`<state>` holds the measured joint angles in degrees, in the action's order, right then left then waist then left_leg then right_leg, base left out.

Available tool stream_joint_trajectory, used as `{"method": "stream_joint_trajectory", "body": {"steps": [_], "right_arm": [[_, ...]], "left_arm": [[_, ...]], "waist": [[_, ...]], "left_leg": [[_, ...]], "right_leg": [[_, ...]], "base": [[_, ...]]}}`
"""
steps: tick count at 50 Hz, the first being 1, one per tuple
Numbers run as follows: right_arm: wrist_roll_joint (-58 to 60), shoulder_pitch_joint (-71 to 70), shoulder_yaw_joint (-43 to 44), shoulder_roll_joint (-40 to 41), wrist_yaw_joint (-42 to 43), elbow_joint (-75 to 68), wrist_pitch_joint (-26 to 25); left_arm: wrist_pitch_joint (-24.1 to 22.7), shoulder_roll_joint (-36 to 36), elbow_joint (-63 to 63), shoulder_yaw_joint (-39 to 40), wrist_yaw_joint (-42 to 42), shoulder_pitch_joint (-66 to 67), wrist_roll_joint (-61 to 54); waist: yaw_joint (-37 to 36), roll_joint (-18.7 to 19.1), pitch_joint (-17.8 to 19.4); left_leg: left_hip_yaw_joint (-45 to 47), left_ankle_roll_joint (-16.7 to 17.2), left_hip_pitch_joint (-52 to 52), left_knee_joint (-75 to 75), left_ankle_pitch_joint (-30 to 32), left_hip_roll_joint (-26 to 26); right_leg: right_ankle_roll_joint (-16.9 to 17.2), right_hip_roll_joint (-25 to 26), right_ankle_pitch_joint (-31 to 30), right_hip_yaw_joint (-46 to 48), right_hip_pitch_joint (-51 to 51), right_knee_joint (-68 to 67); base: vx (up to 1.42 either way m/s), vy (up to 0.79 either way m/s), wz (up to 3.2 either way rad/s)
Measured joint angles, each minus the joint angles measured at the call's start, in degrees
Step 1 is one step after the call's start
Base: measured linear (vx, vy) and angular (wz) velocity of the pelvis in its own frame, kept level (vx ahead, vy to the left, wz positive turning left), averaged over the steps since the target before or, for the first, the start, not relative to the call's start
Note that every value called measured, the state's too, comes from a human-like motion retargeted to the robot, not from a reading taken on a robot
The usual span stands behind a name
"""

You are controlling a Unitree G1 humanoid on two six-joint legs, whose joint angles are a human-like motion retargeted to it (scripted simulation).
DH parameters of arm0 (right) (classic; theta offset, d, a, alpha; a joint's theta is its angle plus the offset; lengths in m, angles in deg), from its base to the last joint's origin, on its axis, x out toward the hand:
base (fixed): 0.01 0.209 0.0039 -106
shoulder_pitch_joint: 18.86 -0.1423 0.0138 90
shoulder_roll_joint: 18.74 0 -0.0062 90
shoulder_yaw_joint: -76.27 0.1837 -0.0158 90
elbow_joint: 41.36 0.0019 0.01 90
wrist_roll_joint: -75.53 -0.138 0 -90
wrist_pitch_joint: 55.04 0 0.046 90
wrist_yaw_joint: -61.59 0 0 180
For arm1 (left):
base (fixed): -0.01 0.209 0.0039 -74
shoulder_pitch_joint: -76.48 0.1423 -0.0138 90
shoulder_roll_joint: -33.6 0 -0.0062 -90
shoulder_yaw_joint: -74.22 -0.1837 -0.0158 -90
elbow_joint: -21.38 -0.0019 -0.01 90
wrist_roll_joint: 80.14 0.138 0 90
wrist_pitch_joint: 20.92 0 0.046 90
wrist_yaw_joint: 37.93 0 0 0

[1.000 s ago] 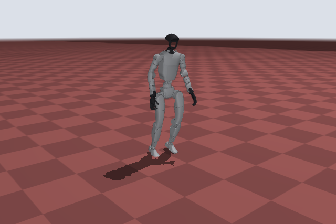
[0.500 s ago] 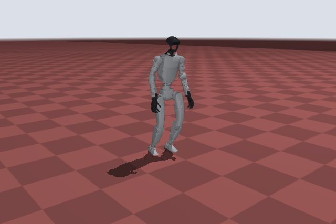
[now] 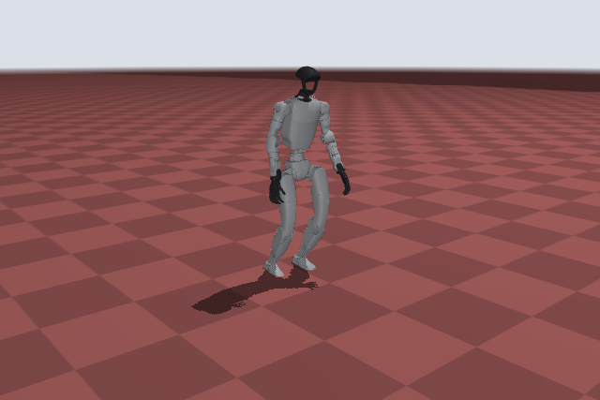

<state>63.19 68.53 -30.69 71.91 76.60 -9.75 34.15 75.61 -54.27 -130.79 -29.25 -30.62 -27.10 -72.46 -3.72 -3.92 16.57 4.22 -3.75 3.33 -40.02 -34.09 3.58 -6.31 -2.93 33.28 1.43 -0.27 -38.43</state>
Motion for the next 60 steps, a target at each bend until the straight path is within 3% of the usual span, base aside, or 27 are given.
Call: {"method": "stream_joint_trajectory", "body": {"steps": [2,3,5,8,10,14,17,20,21,22,23,25,27,28,30,31,33,36,37,39,45,50,53,55,56,58,60], "right_arm": [[1.0,0.3,1.1,-0.1,4.8,2.0,0.7],[1.4,1.7,1.5,0.0,6.1,3.9,1.4],[2.5,5.9,2.0,0.1,4.1,7.5,1.4],[4.9,11.0,2.1,0.6,-2.1,8.9,0.2],[4.1,13.0,2.1,1.3,-2.6,8.6,1.4],[-0.2,11.9,1.2,1.7,-0.7,5.6,2.8],[1.0,9.9,-0.4,1.3,-1.0,2.9,1.6],[3.0,9.0,-1.7,0.6,-2.2,1.8,0.9],[3.6,9.0,-1.8,0.4,-2.8,2.2,1.9],[3.7,8.7,-1.9,0.0,-2.9,2.7,2.3],[2.6,8.1,-1.9,-0.6,-1.9,3.3,1.8],[1.5,5.5,-1.8,-1.7,-0.6,4.0,1.4],[2.6,2.4,-2.2,-2.2,1.1,2.5,0.6],[3.2,1.0,-2.3,-2.2,2.6,1.3,0.3],[2.7,-0.6,-1.8,-1.8,7.5,0.3,0.4],[1.8,0.3,-0.8,-1.5,9.8,1.4,1.0],[1.0,3.4,1.2,-1.0,11.0,4.8,1.2],[5.6,8.6,1.4,-1.0,6.7,8.5,-0.6],[7.4,9.7,0.7,-1.0,5.8,8.9,-0.6],[8.3,10.4,-1.0,-0.8,5.8,8.5,1.0],[4.7,7.1,-2.3,-0.3,5.0,3.2,0.6],[5.7,5.9,-1.9,-0.8,2.2,3.1,0.6],[3.9,2.7,-2.0,-2.1,1.4,2.7,1.0],[2.8,-0.5,-1.9,-2.6,1.1,1.0,0.2],[2.6,-1.0,-1.3,-2.7,2.2,1.1,-0.2],[2.1,-0.5,0.5,-2.4,5.5,3.0,0.0],[2.5,3.8,2.2,-1.6,8.2,7.4,1.1]], "left_arm": [[0.0,0.2,0.6,0.2,4.0,2.0,-2.9],[-1.0,0.4,1.1,-0.4,5.9,3.7,-4.7],[-3.0,0.4,1.9,-1.7,6.0,7.9,-7.0],[-4.9,-0.6,3.6,-2.6,1.2,13.9,-6.8],[-5.7,-1.1,5.1,-2.2,-0.6,16.9,-6.1],[-6.5,-2.5,6.6,-4.0,-0.9,17.8,-7.7],[-6.6,-4.3,5.7,-7.5,-2.0,15.9,-6.4],[-7.0,-5.9,4.8,-10.3,-3.8,14.1,-3.8],[-7.8,-6.2,4.5,-10.5,-4.3,13.4,-2.1],[-7.9,-6.6,4.5,-10.7,-4.5,12.5,-1.2],[-6.5,-6.9,5.0,-11.0,-4.0,11.2,-1.7],[-4.3,-7.0,4.8,-10.5,-3.5,7.1,-0.7],[-2.4,-6.4,3.1,-8.9,-3.0,3.4,1.3],[-1.4,-5.8,2.3,-7.9,-2.4,2.3,1.8],[-0.4,-4.8,1.9,-7.0,0.8,2.0,-1.6],[-1.0,-4.3,2.3,-7.3,3.1,3.2,-5.0],[-2.4,-3.6,3.4,-8.8,5.2,6.0,-9.8],[-4.8,-4.2,5.9,-11.0,1.5,10.8,-9.3],[-5.9,-4.4,6.7,-11.3,0.2,12.3,-8.4],[-7.9,-4.4,7.5,-11.4,-1.1,14.2,-7.7],[-6.0,-3.0,3.6,-13.2,0.9,11.4,-7.6],[-5.1,-1.9,2.7,-11.0,0.0,8.3,-3.8],[-4.2,-1.8,3.2,-8.0,-0.2,4.7,-2.8],[-2.5,-1.6,3.0,-4.6,-1.3,2.4,-2.1],[-1.6,-1.5,3.2,-3.0,-0.9,2.4,-2.5],[-1.1,-1.4,3.8,-0.8,1.6,3.6,-4.9],[-3.1,-1.0,4.4,-0.8,5.6,7.5,-9.0]], "waist": [[0.6,-0.3,-2.0],[0.5,-0.4,-4.0],[-0.5,-0.4,-8.4],[-2.2,0.0,-13.5],[-2.5,0.4,-15.1],[-1.6,1.0,-12.6],[-1.8,1.5,-9.9],[-1.7,1.4,-9.2],[-2.0,1.0,-9.4],[-2.2,1.0,-9.0],[-2.3,1.8,-7.6],[-3.0,2.4,-3.5],[-3.3,2.0,-1.2],[-3.2,2.0,-1.0],[-2.9,1.5,-2.2],[-2.8,1.4,-3.4],[-2.8,1.7,-6.8],[-3.5,1.8,-11.9],[-3.6,1.7,-12.8],[-3.1,1.4,-13.2],[-2.4,2.0,-8.8],[-3.4,2.6,-6.9],[-3.3,2.8,-2.3],[-2.9,3.1,1.3],[-2.9,3.0,1.9],[-2.9,2.4,0.6],[-3.1,1.9,-3.1]], "left_leg": [[1.6,1.2,2.3,-1.2,3.2,-0.5],[2.1,3.3,1.7,2.7,7.3,-0.6],[2.0,7.7,-2.0,15.1,20.5,-0.9],[0.0,11.9,-7.9,34.4,46.7,-1.7],[-0.5,14.6,-9.4,40.2,52.8,-2.6],[0.6,14.0,-10.1,40.2,46.2,-3.0],[1.0,13.9,-11.3,39.3,45.6,-2.9],[-0.3,14.1,-11.0,37.9,47.6,-2.1],[-0.4,13.7,-10.1,36.0,45.8,-1.3],[-0.6,13.3,-9.9,34.3,42.6,-0.9],[-1.3,12.7,-10.9,33.0,36.5,-1.1],[-0.4,10.7,-11.0,24.1,17.9,-0.6],[1.2,6.3,-5.6,9.5,3.3,-0.4],[1.7,2.9,-1.7,2.4,-0.1,-0.7],[2.9,0.6,3.2,-2.6,1.2,-1.1],[3.2,2.3,2.7,1.1,5.4,-1.1],[2.5,6.4,-0.1,12.1,17.0,-1.3],[0.5,10.5,-4.7,30.9,41.6,-1.7],[0.7,11.8,-5.6,35.2,47.1,-1.9],[2.6,13.5,-6.2,38.7,49.1,-2.4],[2.7,12.8,-8.5,38.3,43.8,-2.1],[-0.9,12.8,-9.0,36.8,42.8,-1.5],[-0.7,8.7,-8.7,26.6,20.4,-0.4],[0.6,3.0,-3.5,10.3,5.5,-0.4],[1.4,0.9,-0.4,3.9,3.0,-0.6],[2.8,0.5,4.4,-1.4,3.2,-1.1],[3.3,4.7,3.7,6.6,11.4,-1.3]], "right_leg": [[1.8,-0.7,-3.5,0.5,-3.2,-2.6],[4.6,-0.9,-8.4,0.3,-3.3,0.5],[10.6,-0.2,-24.3,-1.0,-0.3,13.4],[15.0,0.6,-52.0,-2.9,5.2,33.5],[15.8,0.4,-56.7,-1.6,6.1,38.0],[13.9,0.2,-52.9,0.2,7.4,37.7],[13.2,0.7,-51.6,-1.4,8.6,36.3],[14.0,0.8,-55.2,-4.0,8.8,36.3],[14.9,0.4,-52.9,-4.7,7.4,33.4],[14.7,0.4,-49.1,-5.4,6.9,31.2],[12.2,1.2,-42.3,-6.0,8.5,30.6],[10.1,1.1,-22.1,-4.7,9.3,21.9],[6.9,0.5,-5.8,-2.6,5.6,9.5],[3.8,0.5,-1.3,-2.0,2.3,2.9],[2.1,-0.1,-1.7,-1.3,-3.8,-4.7],[4.2,-0.2,-6.6,-1.3,-4.0,-2.0],[8.8,0.4,-20.4,-2.0,-1.0,10.5],[13.3,0.8,-49.2,-2.2,5.1,33.8],[14.6,0.7,-55.6,-1.5,5.8,37.9],[16.1,0.4,-58.7,0.2,5.7,40.0],[12.6,0.5,-52.7,1.6,7.3,37.1],[12.5,1.0,-48.4,-1.1,7.4,35.4],[8.9,0.5,-24.9,-1.6,7.8,25.8],[2.3,0.4,-7.6,0.1,3.4,9.6],[0.3,0.1,-4.2,0.6,0.5,3.0],[0.8,-0.5,-3.6,1.0,-4.5,-2.9],[6.7,-0.5,-13.7,0.6,-4.7,4.5]], "base": [[0.08,0.0,-0.13],[0.22,-0.01,-0.37],[0.27,-0.03,-0.51],[0.22,-0.05,-0.5],[0.1,-0.03,-0.23],[0.0,0.0,0.0],[0.0,0.0,0.0],[0.0,0.0,0.0],[0.0,0.0,0.0],[0.0,0.0,0.0],[0.0,0.0,0.0],[-0.09,0.03,0.0],[-0.14,0.02,0.09],[-0.1,0.02,0.15],[-0.03,0.01,0.06],[0.12,0.01,-0.01],[0.2,-0.01,-0.03],[0.16,-0.03,-0.04],[0.07,-0.02,-0.01],[0.0,0.0,0.0],[0.0,0.0,0.0],[0.0,0.0,0.0],[-0.09,0.03,0.19],[-0.16,0.02,0.14],[-0.11,0.01,0.01],[0.03,0.0,-0.05],[0.15,0.0,-0.17]]}}
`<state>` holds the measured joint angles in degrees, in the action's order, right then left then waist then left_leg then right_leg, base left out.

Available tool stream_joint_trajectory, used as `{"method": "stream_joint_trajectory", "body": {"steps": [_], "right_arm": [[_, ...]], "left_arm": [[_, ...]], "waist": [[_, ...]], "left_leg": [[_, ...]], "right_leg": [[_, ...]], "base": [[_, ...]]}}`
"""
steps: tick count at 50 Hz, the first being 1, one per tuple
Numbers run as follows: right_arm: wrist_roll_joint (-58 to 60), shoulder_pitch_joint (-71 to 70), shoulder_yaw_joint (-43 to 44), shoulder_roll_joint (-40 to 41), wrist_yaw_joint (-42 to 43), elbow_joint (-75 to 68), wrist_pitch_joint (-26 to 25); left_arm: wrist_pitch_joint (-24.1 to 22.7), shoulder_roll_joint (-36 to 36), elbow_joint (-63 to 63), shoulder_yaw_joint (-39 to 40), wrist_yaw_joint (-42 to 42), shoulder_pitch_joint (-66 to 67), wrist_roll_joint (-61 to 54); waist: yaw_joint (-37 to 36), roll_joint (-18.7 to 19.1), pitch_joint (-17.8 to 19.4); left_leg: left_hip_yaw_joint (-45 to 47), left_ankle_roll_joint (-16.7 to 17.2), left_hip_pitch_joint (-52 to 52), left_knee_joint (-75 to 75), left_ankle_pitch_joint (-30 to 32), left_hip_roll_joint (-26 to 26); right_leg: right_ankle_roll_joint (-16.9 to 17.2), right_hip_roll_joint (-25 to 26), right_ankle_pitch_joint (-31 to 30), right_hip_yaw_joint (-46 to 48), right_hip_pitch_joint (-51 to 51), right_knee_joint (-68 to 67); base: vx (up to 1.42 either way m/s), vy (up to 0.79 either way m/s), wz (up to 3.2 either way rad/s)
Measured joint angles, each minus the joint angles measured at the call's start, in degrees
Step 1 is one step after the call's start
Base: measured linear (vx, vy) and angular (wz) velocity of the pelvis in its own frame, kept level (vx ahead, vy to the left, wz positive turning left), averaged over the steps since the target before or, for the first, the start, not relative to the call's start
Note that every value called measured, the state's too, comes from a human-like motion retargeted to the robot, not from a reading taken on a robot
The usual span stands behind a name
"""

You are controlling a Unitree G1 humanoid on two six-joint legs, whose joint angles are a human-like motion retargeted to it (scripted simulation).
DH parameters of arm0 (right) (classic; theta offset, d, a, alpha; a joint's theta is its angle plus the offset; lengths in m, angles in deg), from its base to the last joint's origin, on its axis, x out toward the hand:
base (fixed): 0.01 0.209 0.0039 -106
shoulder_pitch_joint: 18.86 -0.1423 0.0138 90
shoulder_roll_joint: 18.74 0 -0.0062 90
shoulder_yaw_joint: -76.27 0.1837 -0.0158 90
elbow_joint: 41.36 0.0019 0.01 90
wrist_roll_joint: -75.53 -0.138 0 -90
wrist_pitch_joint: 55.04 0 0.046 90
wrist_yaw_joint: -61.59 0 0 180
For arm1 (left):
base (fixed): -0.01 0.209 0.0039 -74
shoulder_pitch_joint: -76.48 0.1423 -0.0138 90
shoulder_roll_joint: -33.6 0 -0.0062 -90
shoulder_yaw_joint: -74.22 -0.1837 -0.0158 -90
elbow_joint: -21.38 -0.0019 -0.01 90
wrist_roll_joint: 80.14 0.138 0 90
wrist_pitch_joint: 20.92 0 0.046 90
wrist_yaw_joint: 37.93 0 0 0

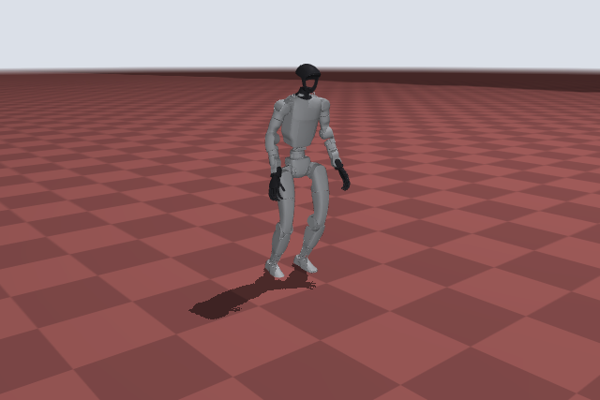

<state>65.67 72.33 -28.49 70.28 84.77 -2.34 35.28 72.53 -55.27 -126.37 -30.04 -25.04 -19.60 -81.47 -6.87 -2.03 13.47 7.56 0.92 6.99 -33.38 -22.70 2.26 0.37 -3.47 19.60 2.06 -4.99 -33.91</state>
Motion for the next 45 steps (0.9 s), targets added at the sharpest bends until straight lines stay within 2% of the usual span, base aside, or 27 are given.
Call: {"method": "stream_joint_trajectory", "body": {"steps": [2,3,5,7,10,13,17,18,19,20,21,23,25,27,28,31,32,33,35,40,42,45], "right_arm": [[1.7,5.0,-0.1,0.4,-1.5,3.9,-0.3],[3.1,7.0,-0.6,0.5,-3.0,5.0,-0.7],[5.8,9.8,-1.8,0.5,-5.6,5.9,-0.6],[5.9,11.0,-2.6,0.6,-6.6,5.5,0.6],[3.9,10.7,-2.5,0.7,-6.7,3.5,0.8],[3.5,9.7,-2.0,0.9,-7.4,0.6,-0.5],[4.0,9.7,-1.9,1.0,-8.7,-0.8,-1.0],[3.3,9.5,-2.0,0.7,-8.6,-0.5,-1.2],[2.3,9.0,-2.1,0.4,-8.5,-0.3,-1.0],[1.2,8.2,-2.2,0.0,-8.5,-0.1,-0.5],[-0.1,6.2,-2.1,-0.3,-8.6,-0.9,-0.3],[-2.0,1.7,-1.8,-0.4,-8.5,-3.3,-0.6],[-2.2,-1.0,-1.2,-0.1,-6.0,-4.5,-1.4],[-1.5,-0.5,-0.8,0.3,-1.1,-1.0,-0.6],[-0.9,1.7,-0.7,0.3,0.2,2.1,0.2],[2.7,8.6,-0.5,-0.1,-4.0,8.1,0.5],[4.0,10.2,-0.5,-0.1,-6.3,8.5,0.4],[4.8,11.1,-0.7,0.1,-8.3,8.1,0.6],[4.3,12.0,-1.2,0.6,-10.0,6.3,1.4],[1.3,9.0,-3.6,0.8,-9.3,-1.1,0.1],[1.6,8.1,-3.5,0.6,-10.0,-2.7,-0.5],[1.1,7.1,-2.5,0.4,-10.5,-3.1,-0.6]], "left_arm": [[-1.8,0.1,0.9,-1.5,0.7,5.1,-3.1],[-2.5,0.0,1.6,-2.1,0.0,7.5,-3.9],[-3.6,-0.3,2.7,-2.6,-2.6,11.6,-3.7],[-4.3,-0.7,3.4,-2.6,-4.8,14.2,-2.4],[-4.4,-1.1,3.2,-2.9,-5.4,15.1,-2.7],[-3.1,-0.9,0.9,-2.7,-5.6,13.4,-2.2],[-2.6,-1.0,-0.6,-2.7,-6.0,11.1,-0.9],[-2.1,-1.0,-0.1,-2.8,-5.8,10.6,-1.4],[-1.9,-1.0,0.2,-2.6,-5.6,9.8,-1.7],[-1.7,-0.9,0.4,-2.3,-5.4,8.8,-1.7],[-1.2,-0.5,-0.2,-1.2,-5.4,6.7,-1.6],[0.3,0.2,-2.6,1.8,-5.6,2.5,-0.7],[2.2,0.8,-4.5,4.6,-4.7,0.0,-0.7],[1.4,1.3,-4.2,4.6,-0.8,-0.1,-4.4],[-0.2,1.4,-3.2,3.4,1.0,1.4,-6.3],[-3.6,0.6,-0.2,-1.4,-0.4,6.8,-4.7],[-4.3,0.0,0.4,-2.5,-2.2,8.1,-2.9],[-4.7,-0.4,0.8,-3.0,-4.3,9.1,-0.8],[-5.0,-0.7,1.1,-3.2,-7.1,10.1,0.9],[-2.9,-0.5,-2.8,-6.0,-6.6,5.8,0.5],[-2.1,-0.5,-4.0,-7.0,-6.3,3.7,2.7],[-2.1,-0.9,-3.0,-7.4,-5.2,2.0,4.3]], "waist": [[-0.1,-0.1,-4.0],[0.0,-0.1,-5.5],[0.5,0.0,-7.1],[1.1,0.0,-7.5],[1.4,0.1,-6.4],[1.0,0.3,-4.4],[-0.1,-0.6,-3.9],[0.0,-0.2,-3.2],[0.0,0.1,-2.3],[0.0,0.3,-1.2],[0.2,0.5,1.0],[0.8,0.5,4.7],[1.2,0.1,6.0],[1.5,-1.0,3.5],[1.5,-1.2,1.6],[1.2,-1.1,-4.8],[1.1,-1.0,-6.5],[1.3,-1.0,-7.8],[1.7,-0.9,-9.3],[1.5,-0.8,-7.7],[1.1,-0.7,-6.8],[0.6,-0.6,-5.7]], "left_leg": [[-0.7,3.5,-4.1,15.2,16.5,-0.1],[-1.2,4.9,-6.2,22.6,26.3,-0.2],[-1.6,8.1,-8.9,32.5,39.3,-0.9],[-0.6,9.9,-9.7,35.3,38.3,-1.5],[0.0,9.3,-10.7,36.3,34.1,-1.4],[-0.1,8.8,-11.4,34.7,34.0,-1.4],[-3.3,7.9,-10.8,32.0,37.3,-0.1],[-4.5,7.7,-11.4,31.2,35.7,-0.1],[-5.1,6.9,-12.1,29.5,30.0,0.0],[-5.5,5.9,-12.9,27.3,22.2,0.3],[-5.0,4.4,-12.5,21.7,12.2,0.6],[-3.5,-1.0,-8.7,6.9,-4.1,0.7],[-2.2,-6.1,-3.4,-5.3,-10.5,0.6],[-0.9,-3.8,-0.5,-4.1,-5.3,0.6],[-0.5,-1.1,-1.4,0.9,0.2,0.5],[-2.4,5.6,-6.9,22.1,25.7,0.4],[-3.0,7.4,-8.4,28.1,33.5,0.1],[-2.7,9.1,-9.2,31.7,38.3,-0.5],[0.1,11.0,-9.9,34.7,39.2,-1.5],[2.4,9.5,-11.6,33.3,34.6,-1.6],[-0.1,8.7,-12.3,31.7,34.5,-1.2],[-3.4,8.2,-12.8,29.6,36.9,-1.0]], "right_leg": [[5.5,0.8,-19.8,-0.8,3.2,15.1],[7.1,1.0,-30.5,-1.0,5.1,22.7],[9.4,0.9,-44.6,0.0,7.4,32.3],[10.3,0.2,-44.9,2.7,7.9,34.5],[9.5,0.2,-41.8,2.4,8.2,34.5],[9.5,0.9,-38.2,0.3,8.9,33.6],[11.4,0.8,-42.1,-2.8,8.2,31.9],[10.0,1.3,-41.4,-4.1,9.6,32.8],[8.7,1.6,-35.7,-4.9,10.7,31.8],[7.3,1.7,-27.4,-5.5,11.7,29.9],[5.7,1.7,-16.7,-4.7,11.8,24.7],[0.1,1.8,1.9,-2.6,8.9,10.4],[-5.2,1.5,10.5,-1.7,3.1,-3.3],[-3.0,0.5,5.3,-1.6,-1.2,-4.6],[-0.6,0.4,-0.9,-1.7,-0.6,0.1],[6.1,0.8,-29.4,-3.1,5.0,23.1],[7.8,0.8,-37.5,-3.3,6.4,29.2],[9.2,0.6,-42.0,-2.9,7.0,32.6],[10.2,0.1,-42.4,-1.3,7.3,34.9],[9.5,-0.3,-35.5,0.5,9.1,33.0],[9.5,0.3,-36.1,-1.5,10.4,32.2],[9.8,1.8,-41.7,-7.0,12.1,31.7]], "base": [[0.15,-0.02,-0.15],[0.11,-0.03,-0.04],[0.04,-0.01,0.02],[0.0,0.0,0.0],[0.0,0.0,0.0],[-0.01,0.0,0.06],[-0.01,0.0,0.07],[-0.05,0.03,0.21],[-0.06,0.04,0.22],[-0.1,0.04,0.14],[-0.13,0.05,0.14],[-0.17,0.04,0.15],[-0.13,0.04,0.01],[0.03,0.02,-0.07],[0.11,0.02,-0.18],[0.14,0.0,-0.17],[0.09,-0.01,-0.06],[0.05,-0.01,-0.01],[0.0,0.0,0.0],[-0.08,0.03,0.03],[-0.08,0.04,0.08],[-0.07,0.03,0.01]]}}
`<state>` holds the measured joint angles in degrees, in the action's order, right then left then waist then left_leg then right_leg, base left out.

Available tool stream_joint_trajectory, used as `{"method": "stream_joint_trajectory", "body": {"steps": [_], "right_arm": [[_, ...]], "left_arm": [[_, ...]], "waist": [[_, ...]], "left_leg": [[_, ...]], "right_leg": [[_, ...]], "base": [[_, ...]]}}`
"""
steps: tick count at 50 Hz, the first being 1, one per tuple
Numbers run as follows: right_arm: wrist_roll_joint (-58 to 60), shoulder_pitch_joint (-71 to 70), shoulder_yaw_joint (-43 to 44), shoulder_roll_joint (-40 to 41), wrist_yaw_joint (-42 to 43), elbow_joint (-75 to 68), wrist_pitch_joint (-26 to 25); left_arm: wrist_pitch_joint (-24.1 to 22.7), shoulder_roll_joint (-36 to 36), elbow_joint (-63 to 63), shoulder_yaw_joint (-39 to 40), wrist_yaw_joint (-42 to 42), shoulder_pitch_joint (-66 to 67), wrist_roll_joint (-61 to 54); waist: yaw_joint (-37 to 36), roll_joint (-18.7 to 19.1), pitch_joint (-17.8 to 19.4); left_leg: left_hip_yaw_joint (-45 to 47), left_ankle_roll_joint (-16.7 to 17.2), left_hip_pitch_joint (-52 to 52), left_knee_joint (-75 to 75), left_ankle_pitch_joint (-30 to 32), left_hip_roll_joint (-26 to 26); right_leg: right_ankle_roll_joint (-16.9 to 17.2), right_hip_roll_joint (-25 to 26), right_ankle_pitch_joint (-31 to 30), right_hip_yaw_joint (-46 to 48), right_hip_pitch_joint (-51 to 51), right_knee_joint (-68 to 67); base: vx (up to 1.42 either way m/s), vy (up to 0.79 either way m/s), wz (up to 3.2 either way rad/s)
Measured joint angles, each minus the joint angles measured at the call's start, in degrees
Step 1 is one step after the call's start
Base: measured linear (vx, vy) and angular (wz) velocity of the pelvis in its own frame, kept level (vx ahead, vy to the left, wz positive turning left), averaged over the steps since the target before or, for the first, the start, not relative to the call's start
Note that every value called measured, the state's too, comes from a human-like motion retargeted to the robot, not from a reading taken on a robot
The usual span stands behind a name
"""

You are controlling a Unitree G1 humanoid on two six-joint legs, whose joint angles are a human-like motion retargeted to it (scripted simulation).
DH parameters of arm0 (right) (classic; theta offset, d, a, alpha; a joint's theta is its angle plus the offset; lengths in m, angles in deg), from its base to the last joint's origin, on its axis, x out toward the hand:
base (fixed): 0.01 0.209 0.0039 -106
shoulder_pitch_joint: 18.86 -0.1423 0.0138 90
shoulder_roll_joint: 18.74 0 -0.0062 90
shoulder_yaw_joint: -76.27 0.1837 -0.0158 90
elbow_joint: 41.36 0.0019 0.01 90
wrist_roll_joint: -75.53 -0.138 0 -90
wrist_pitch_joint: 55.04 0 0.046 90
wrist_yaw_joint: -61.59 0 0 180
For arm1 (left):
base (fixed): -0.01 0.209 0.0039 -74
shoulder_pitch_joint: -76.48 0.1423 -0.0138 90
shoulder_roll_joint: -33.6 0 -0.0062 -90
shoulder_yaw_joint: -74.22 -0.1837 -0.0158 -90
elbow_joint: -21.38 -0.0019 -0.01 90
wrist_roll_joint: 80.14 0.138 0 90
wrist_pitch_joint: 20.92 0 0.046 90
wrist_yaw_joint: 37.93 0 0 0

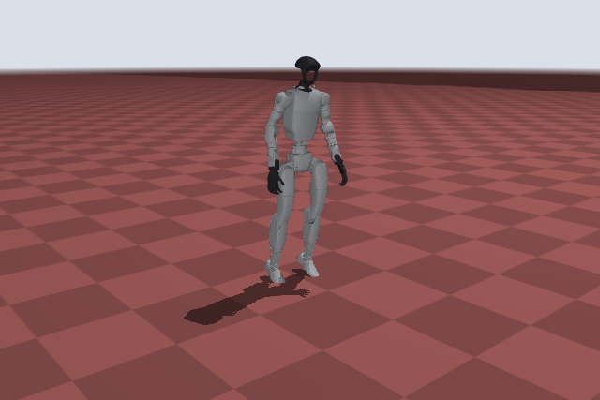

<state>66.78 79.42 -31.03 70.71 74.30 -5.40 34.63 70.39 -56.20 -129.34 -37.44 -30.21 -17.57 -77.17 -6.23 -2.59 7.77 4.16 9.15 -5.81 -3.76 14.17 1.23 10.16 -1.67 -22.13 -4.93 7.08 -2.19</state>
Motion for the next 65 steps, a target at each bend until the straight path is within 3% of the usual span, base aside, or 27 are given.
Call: {"method": "stream_joint_trajectory", "body": {"steps": [2,5,7,8,10,12,15,17,20,23,25,28,30,33,35,37,38,40,43,45,47,50,56,58,61,63,65], "right_arm": [[-1.3,-2.0,0.5,-0.4,0.4,0.1,0.5],[-4.5,-8.6,0.6,-0.9,1.3,-2.7,0.7],[-6.0,-13.0,0.5,-0.6,1.6,-5.8,0.1],[-6.5,-13.8,0.7,-0.5,2.2,-6.2,0.1],[-6.7,-12.9,1.5,-0.3,4.8,-4.0,1.3],[-5.4,-7.4,2.9,-0.2,4.6,1.7,2.4],[-1.8,0.3,4.1,-0.2,-0.5,6.9,1.1],[0.0,2.7,3.2,0.1,-2.1,6.4,1.3],[-0.8,2.5,0.8,0.6,-0.8,2.5,2.0],[0.0,0.3,-0.7,0.7,-0.2,-2.2,0.6],[1.5,-0.4,-0.8,0.7,-0.7,-3.9,0.4],[1.6,-0.7,-0.6,0.3,-0.9,-3.0,0.7],[0.0,-1.3,-0.4,-0.6,-0.3,-1.4,0.6],[-3.7,-5.6,0.2,-1.7,0.6,-1.1,1.4],[-5.6,-9.2,0.8,-1.4,1.8,-2.4,1.0],[-6.0,-8.4,2.2,-0.8,5.9,0.4,2.2],[-5.7,-6.3,3.4,-0.2,8.1,3.7,2.7],[-4.0,0.9,5.8,1.0,9.2,12.4,3.7],[1.0,8.3,6.1,2.4,5.0,17.7,1.6],[3.3,10.4,4.7,3.5,4.3,16.5,1.8],[2.7,10.6,3.1,4.7,4.9,13.6,3.2],[-1.1,8.0,0.2,5.6,5.1,6.9,3.1],[-4.6,2.1,-3.6,6.1,5.1,-6.3,2.2],[-4.2,0.7,-3.1,5.7,6.1,-8.1,2.5],[-5.9,-4.4,-1.1,4.0,6.7,-11.3,1.6],[-7.5,-8.5,0.3,2.8,5.7,-13.5,0.1],[-8.4,-10.2,1.1,1.8,6.4,-12.5,0.1]], "left_arm": [[0.2,-0.2,1.7,1.1,1.1,-1.0,0.1],[2.1,0.0,1.3,3.9,2.2,-4.9,0.3],[4.1,0.3,-1.8,5.7,0.5,-7.9,1.5],[4.7,0.3,-2.8,6.1,-0.2,-8.4,1.9],[4.0,0.2,-3.1,6.1,0.6,-7.6,0.7],[1.1,0.4,-1.3,4.8,2.7,-3.2,-1.3],[-1.4,0.5,1.3,2.6,1.1,3.3,-2.6],[-1.8,0.7,2.2,2.5,-1.2,6.2,-2.2],[-1.1,1.3,2.0,2.2,-1.9,7.5,-1.3],[0.1,1.8,-0.3,1.7,-1.2,5.3,0.2],[-0.1,2.1,-1.8,2.0,-1.1,3.5,1.8],[-0.3,2.4,-1.7,1.7,-0.2,1.7,2.0],[0.6,2.2,0.0,1.3,0.6,0.8,1.6],[1.3,1.3,2.0,2.7,0.9,-2.4,2.4],[2.3,0.4,1.8,4.5,-0.2,-4.5,3.2],[2.2,-0.2,1.4,5.6,1.4,-4.1,2.0],[1.9,-0.4,1.2,5.7,3.2,-3.5,0.3],[-0.5,-0.3,1.7,5.6,6.7,0.0,-2.9],[-1.5,-0.5,4.3,6.0,5.7,5.9,-4.0],[-2.2,-0.7,6.1,6.0,3.3,9.6,-2.6],[-3.1,-1.0,6.9,5.3,2.6,11.6,-1.3],[-2.9,-1.1,5.9,3.2,3.2,11.5,-2.0],[-2.7,-1.2,1.8,-0.1,1.7,7.6,-1.7],[-2.7,-1.1,1.6,-0.1,1.8,6.2,-0.2],[-0.5,-0.2,-0.5,2.2,1.5,0.8,1.4],[1.9,0.5,-3.2,5.1,-0.7,-3.3,2.1],[3.3,0.9,-4.9,7.4,-1.7,-4.4,1.0]], "waist": [[0.2,0.5,2.0],[1.6,0.8,7.6],[2.6,-0.1,9.8],[2.8,-0.3,9.9],[2.3,-0.9,7.3],[1.3,-1.1,3.2],[0.6,-0.4,-2.1],[0.8,-0.2,-3.8],[1.3,-0.4,-4.0],[0.3,-0.2,-1.7],[-1.0,-0.5,-0.5],[-2.2,-0.4,0.8],[-1.6,0.8,2.7],[-0.7,1.3,7.8],[-0.1,0.8,10.9],[0.1,0.3,10.0],[-0.3,-0.4,8.0],[-0.7,-1.4,3.0],[-0.4,-1.3,-2.7],[0.2,-1.1,-4.6],[0.4,-1.4,-5.2],[0.3,-1.4,-3.7],[-1.9,-0.3,-1.0],[-2.5,0.5,-0.1],[-1.7,1.4,4.9],[-1.1,1.7,7.7],[-1.3,1.3,7.5]], "left_leg": [[-0.9,-0.9,-1.3,-3.0,-8.1,-0.2],[-0.8,-3.6,-2.3,-14.7,-35.9,0.3],[0.2,-9.3,3.6,-29.6,-47.7,1.0],[1.0,-12.0,6.9,-35.6,-49.3,0.8],[3.3,-11.2,11.6,-37.7,-45.7,0.3],[3.7,-6.2,8.8,-25.9,-33.7,0.7],[-0.2,-2.0,2.6,-3.8,-6.5,0.5],[-1.0,0.2,1.3,3.2,2.7,-0.5],[1.1,0.3,1.3,5.3,1.2,-1.0],[1.3,0.3,0.7,4.6,-0.3,-0.9],[1.1,0.4,0.6,3.7,-1.9,-0.5],[-0.2,0.4,1.2,2.9,-1.3,0.2],[-1.6,0.8,0.4,1.6,-4.4,0.0],[-1.4,-2.6,0.3,-8.9,-29.7,1.3],[-0.4,-9.7,6.3,-26.0,-43.7,1.8],[1.4,-11.4,12.4,-36.5,-45.9,1.0],[2.1,-10.6,13.8,-35.5,-43.6,1.3],[2.2,-6.7,11.6,-24.9,-33.7,1.8],[0.0,-3.1,5.0,-2.9,-8.1,1.2],[0.7,-0.3,3.1,3.9,0.4,0.4],[3.0,0.6,2.4,5.3,-0.5,0.3],[4.2,-0.3,1.1,4.6,-2.0,0.6],[-2.4,-1.8,-0.8,0.3,-3.5,1.2],[-5.2,-1.7,-1.8,-0.3,-6.4,1.4],[-5.4,-5.6,-2.9,-9.6,-29.3,2.5],[-4.2,-10.8,1.5,-23.8,-44.5,2.7],[-2.4,-14.4,7.7,-34.9,-49.2,2.2]], "right_leg": [[-1.6,1.1,6.9,-2.3,1.5,-3.0],[-5.7,1.6,36.7,0.7,2.0,-17.1],[-11.4,0.7,51.6,3.3,-1.8,-29.4],[-14.4,0.6,54.7,3.6,-4.4,-34.4],[-14.2,-0.1,51.9,3.1,-10.3,-38.5],[-8.7,-0.5,38.0,2.1,-9.4,-28.8],[-2.4,-0.1,6.8,0.5,-2.7,-4.0],[-0.8,-0.4,-1.8,2.0,-1.9,2.2],[-1.5,-1.2,0.3,6.6,-2.8,2.3],[-2.1,-1.0,3.5,8.7,-2.0,1.3],[-0.8,-1.3,5.8,9.0,-2.6,-1.1],[0.3,-1.1,4.7,7.0,-3.2,-1.9],[-1.1,0.2,6.3,4.9,-1.0,-0.1],[-4.6,-0.1,33.0,5.4,0.1,-10.0],[-12.4,-0.7,50.2,7.1,-4.3,-25.6],[-15.6,-1.2,54.1,7.9,-10.2,-36.1],[-13.7,-2.0,51.7,8.0,-12.4,-36.7],[-7.4,-2.5,40.3,8.2,-11.6,-27.9],[-2.1,-1.0,9.8,6.6,-4.5,-3.3],[0.5,-1.0,-2.4,6.8,-3.1,3.7],[2.0,-1.8,-1.9,8.9,-4.1,2.5],[1.5,-2.0,1.3,10.6,-4.2,-1.1],[-2.0,-1.5,3.3,9.1,-2.8,-6.5],[-3.3,-1.4,7.7,8.6,-2.2,-8.6],[-5.8,-1.3,31.8,6.6,0.8,-15.6],[-9.1,-1.2,47.0,7.8,-0.3,-24.4],[-12.8,-1.3,53.0,8.4,-6.0,-34.7]], "base": [[-0.09,0.04,-0.07],[-0.16,0.04,0.02],[-0.2,0.02,0.09],[-0.12,0.03,-0.06],[0.02,0.05,-0.32],[0.19,0.04,-0.41],[0.18,-0.01,-0.07],[0.07,-0.03,0.17],[-0.01,0.0,0.13],[-0.05,0.03,0.07],[0.0,0.0,0.0],[0.0,0.0,0.0],[-0.06,0.04,0.39],[-0.13,0.04,0.3],[-0.17,0.0,0.16],[-0.04,0.0,0.04],[0.12,-0.02,-0.08],[0.23,-0.04,-0.06],[0.21,-0.08,0.04],[0.11,-0.1,-0.01],[0.02,-0.09,-0.12],[-0.03,-0.07,-0.11],[-0.01,-0.03,-0.13],[0.0,-0.01,-0.1],[-0.07,0.0,0.29],[-0.15,-0.02,0.28],[-0.06,-0.02,-0.33]]}}
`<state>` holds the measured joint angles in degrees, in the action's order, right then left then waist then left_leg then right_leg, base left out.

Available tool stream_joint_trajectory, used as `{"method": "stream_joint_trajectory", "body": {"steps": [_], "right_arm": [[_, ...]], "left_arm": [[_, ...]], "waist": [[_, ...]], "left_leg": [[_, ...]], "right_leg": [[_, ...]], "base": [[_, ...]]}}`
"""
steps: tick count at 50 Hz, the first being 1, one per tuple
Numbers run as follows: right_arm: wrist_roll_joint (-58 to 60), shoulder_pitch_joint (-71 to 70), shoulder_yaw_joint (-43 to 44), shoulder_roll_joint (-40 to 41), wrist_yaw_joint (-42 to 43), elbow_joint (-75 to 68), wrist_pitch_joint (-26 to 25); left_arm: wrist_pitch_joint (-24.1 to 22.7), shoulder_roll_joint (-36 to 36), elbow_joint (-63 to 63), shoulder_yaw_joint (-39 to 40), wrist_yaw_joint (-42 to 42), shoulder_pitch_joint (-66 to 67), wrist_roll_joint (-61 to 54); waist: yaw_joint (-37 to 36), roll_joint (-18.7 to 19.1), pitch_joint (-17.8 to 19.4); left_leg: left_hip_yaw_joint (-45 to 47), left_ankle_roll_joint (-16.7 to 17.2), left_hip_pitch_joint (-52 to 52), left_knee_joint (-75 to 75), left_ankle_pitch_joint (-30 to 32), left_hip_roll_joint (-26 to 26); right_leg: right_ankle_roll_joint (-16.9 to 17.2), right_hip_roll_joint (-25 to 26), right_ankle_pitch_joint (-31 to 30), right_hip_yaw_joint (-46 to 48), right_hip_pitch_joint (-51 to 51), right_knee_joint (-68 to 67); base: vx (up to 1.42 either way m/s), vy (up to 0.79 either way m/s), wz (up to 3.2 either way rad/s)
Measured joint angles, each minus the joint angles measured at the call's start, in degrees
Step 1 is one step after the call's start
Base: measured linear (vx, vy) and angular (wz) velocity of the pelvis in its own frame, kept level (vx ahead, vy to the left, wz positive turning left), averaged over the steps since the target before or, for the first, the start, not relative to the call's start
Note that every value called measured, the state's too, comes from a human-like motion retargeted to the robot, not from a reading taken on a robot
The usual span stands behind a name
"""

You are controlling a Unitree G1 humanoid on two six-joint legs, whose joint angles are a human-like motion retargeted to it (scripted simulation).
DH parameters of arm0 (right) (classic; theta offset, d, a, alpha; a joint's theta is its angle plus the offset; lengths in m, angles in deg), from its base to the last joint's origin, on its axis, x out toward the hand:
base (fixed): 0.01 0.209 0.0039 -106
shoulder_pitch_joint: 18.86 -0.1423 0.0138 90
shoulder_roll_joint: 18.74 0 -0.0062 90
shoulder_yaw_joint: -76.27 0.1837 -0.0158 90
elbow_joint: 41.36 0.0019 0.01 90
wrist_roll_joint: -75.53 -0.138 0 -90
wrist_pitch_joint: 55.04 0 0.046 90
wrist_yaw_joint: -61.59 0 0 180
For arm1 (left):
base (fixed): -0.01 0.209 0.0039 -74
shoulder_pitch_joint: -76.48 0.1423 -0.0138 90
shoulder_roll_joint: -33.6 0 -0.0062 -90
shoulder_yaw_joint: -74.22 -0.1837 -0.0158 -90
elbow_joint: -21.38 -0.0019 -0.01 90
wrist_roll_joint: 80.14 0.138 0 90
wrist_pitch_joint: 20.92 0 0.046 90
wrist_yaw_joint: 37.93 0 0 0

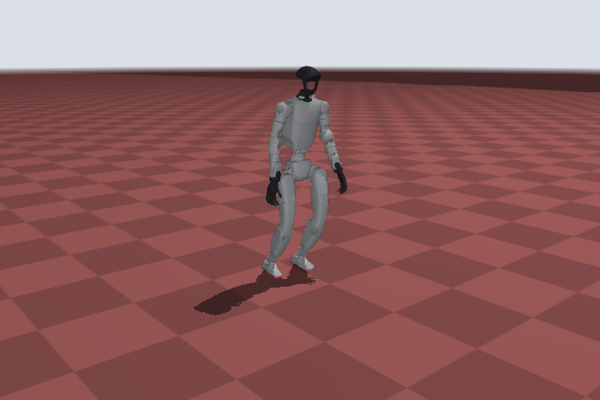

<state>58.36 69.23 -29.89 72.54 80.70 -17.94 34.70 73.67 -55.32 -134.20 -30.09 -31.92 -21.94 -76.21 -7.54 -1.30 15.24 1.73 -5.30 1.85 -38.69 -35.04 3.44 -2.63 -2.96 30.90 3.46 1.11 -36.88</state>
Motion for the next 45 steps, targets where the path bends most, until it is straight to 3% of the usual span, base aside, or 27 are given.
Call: {"method": "stream_joint_trajectory", "body": {"steps": [2,3,7,9,13,17,20,21,22,24,26,28,30,31,32,35,37,40,45], "right_arm": [[0.0,2.5,0.6,-0.8,3.2,7.2,1.4],[0.7,5.5,0.9,-1.2,3.4,12.2,2.1],[7.1,15.6,0.8,-1.6,-2.9,22.2,1.5],[9.4,16.9,-0.8,-1.2,-2.8,20.4,1.8],[8.6,15.8,-2.7,-0.2,1.2,14.8,1.4],[7.6,13.0,-2.6,0.5,0.9,9.4,0.1],[7.4,11.9,-1.8,0.6,0.2,8.6,-0.3],[7.0,11.5,-1.4,0.3,0.2,9.4,0.0],[6.3,10.8,-1.0,0.0,0.3,10.1,0.3],[4.2,7.8,-0.4,-0.9,0.0,10.4,0.9],[1.9,3.8,0.0,-1.4,-1.3,8.8,0.5],[0.1,1.2,0.6,-1.5,-1.2,8.1,0.1],[-0.9,2.1,1.3,-1.6,1.3,11.4,1.3],[-0.4,4.4,1.8,-1.5,2.1,14.8,1.8],[0.3,6.7,2.3,-1.5,2.3,17.8,1.9],[4.7,12.4,3.9,-1.0,-2.2,22.4,0.1],[6.1,14.2,4.7,-0.5,-4.0,22.0,0.1],[5.0,15.3,4.7,-0.6,-3.2,21.0,1.0],[5.3,12.2,4.6,-2.2,-4.5,17.0,-0.4]], "left_arm": [[-1.2,-0.3,1.2,-0.8,3.2,2.4,-5.3],[-2.5,-0.5,2.3,-2.0,4.6,4.8,-7.2],[-5.6,-2.5,6.9,-6.2,2.4,12.4,-4.5],[-6.4,-3.4,9.0,-7.0,1.1,14.5,-2.7],[-6.3,-4.1,10.7,-9.7,4.1,14.5,-3.3],[-4.6,-3.7,7.9,-9.9,4.1,11.0,-2.1],[-3.8,-3.8,7.0,-8.8,3.1,8.7,-1.7],[-3.6,-3.9,7.3,-8.5,3.5,7.8,-1.4],[-3.3,-4.0,7.5,-8.0,3.9,6.7,-1.1],[-2.2,-3.9,7.2,-6.4,4.6,3.3,0.3],[-0.6,-3.3,5.3,-3.9,3.7,-0.3,3.0],[1.1,-2.8,3.3,-1.7,3.2,-2.2,4.6],[1.1,-2.2,2.7,-1.5,5.6,-1.4,3.0],[0.0,-2.0,2.9,-2.2,7.1,0.2,1.2],[-0.9,-1.8,3.3,-2.8,8.1,2.1,-0.4],[-3.2,-1.4,5.9,-2.7,6.6,8.8,-3.6],[-3.8,-0.6,7.0,-1.6,4.5,12.1,-4.4],[-3.6,0.6,7.8,-1.6,4.2,14.8,-6.2],[-2.7,2.0,3.7,-3.0,3.8,10.5,-6.3]], "waist": [[-0.3,-1.3,-3.7],[-0.2,-1.7,-5.9],[-0.6,-1.9,-12.5],[-0.8,-2.0,-13.3],[-0.5,-1.8,-10.9],[-0.1,-1.2,-7.9],[-0.3,-1.1,-7.0],[-0.4,-1.0,-6.2],[-0.5,-0.9,-5.2],[-0.3,-0.5,-1.2],[0.3,-0.7,3.1],[0.9,-1.2,4.8],[1.1,-1.4,2.7],[0.7,-1.6,0.5],[0.4,-1.8,-1.8],[0.6,-1.3,-7.8],[2.0,-0.9,-9.7],[4.0,-0.5,-10.2],[4.3,0.9,-5.7]], "left_leg": [[2.3,4.1,2.2,3.6,7.2,-0.5],[2.5,7.1,1.1,8.9,13.6,-0.6],[-0.4,14.7,-5.0,33.0,47.3,-1.4],[0.5,16.5,-6.3,38.3,52.5,-2.2],[2.7,15.7,-6.7,39.8,50.0,-2.5],[-0.1,15.6,-6.3,39.2,48.0,-2.3],[-1.7,15.7,-5.6,39.3,50.0,-1.9],[-1.7,15.3,-5.8,38.5,47.5,-1.6],[-1.7,14.5,-6.1,37.1,43.0,-1.2],[-1.0,11.4,-6.0,29.3,26.2,-0.3],[0.5,5.4,-1.6,13.5,10.6,0.8],[2.0,0.8,5.0,-1.0,3.7,1.0],[3.4,3.0,7.8,-2.2,6.1,0.3],[3.7,5.4,6.4,3.9,11.2,0.2],[3.6,7.4,4.6,10.9,17.4,0.2],[1.0,11.7,-2.7,34.8,44.2,-0.8],[0.9,15.2,-4.0,40.7,52.2,-1.9],[3.9,17.4,-4.7,42.1,50.8,-2.6],[3.5,16.5,-7.0,40.8,48.1,-2.0]], "right_leg": [[2.5,-0.6,-7.3,-1.0,-4.3,0.3],[5.0,-0.5,-14.3,-1.4,-3.8,5.3],[11.6,0.1,-51.1,-2.0,3.2,32.4],[12.6,0.1,-56.8,-2.0,4.4,37.0],[11.1,0.7,-54.9,-2.8,4.8,36.9],[10.4,1.3,-50.4,-0.4,5.1,35.6],[10.2,1.4,-50.8,-0.6,4.3,35.3],[9.6,1.3,-48.5,-1.2,4.3,34.4],[8.8,1.2,-44.0,-1.7,4.5,32.7],[5.7,0.7,-25.7,-1.6,4.5,24.0],[0.1,-0.5,-7.8,0.2,1.0,8.5],[-3.8,-1.6,0.8,1.2,-3.9,-4.1],[-1.5,-2.0,-1.9,1.2,-6.7,-5.0],[1.5,-1.8,-8.0,0.6,-6.5,-0.3],[4.3,-1.5,-15.2,-0.1,-5.9,5.3],[10.4,0.3,-44.2,-2.9,-0.8,27.2],[12.4,0.4,-54.7,-2.2,1.1,34.8],[12.0,0.3,-56.0,-0.4,2.1,36.8],[11.4,0.7,-50.7,-1.0,3.8,35.8]], "base": [[0.14,0.0,-0.53],[0.24,0.01,-0.33],[0.22,-0.02,-0.08],[0.1,-0.02,-0.04],[0.0,0.0,0.05],[0.0,0.01,0.17],[0.0,0.0,0.0],[0.0,0.0,0.0],[0.0,0.0,0.0],[-0.09,0.04,0.11],[-0.15,0.02,0.18],[-0.06,0.01,0.09],[0.07,0.01,-0.1],[0.19,0.01,-0.34],[0.23,0.0,-0.46],[0.19,-0.02,-0.26],[0.09,-0.04,0.15],[0.01,-0.01,0.16],[-0.04,0.03,0.0]]}}
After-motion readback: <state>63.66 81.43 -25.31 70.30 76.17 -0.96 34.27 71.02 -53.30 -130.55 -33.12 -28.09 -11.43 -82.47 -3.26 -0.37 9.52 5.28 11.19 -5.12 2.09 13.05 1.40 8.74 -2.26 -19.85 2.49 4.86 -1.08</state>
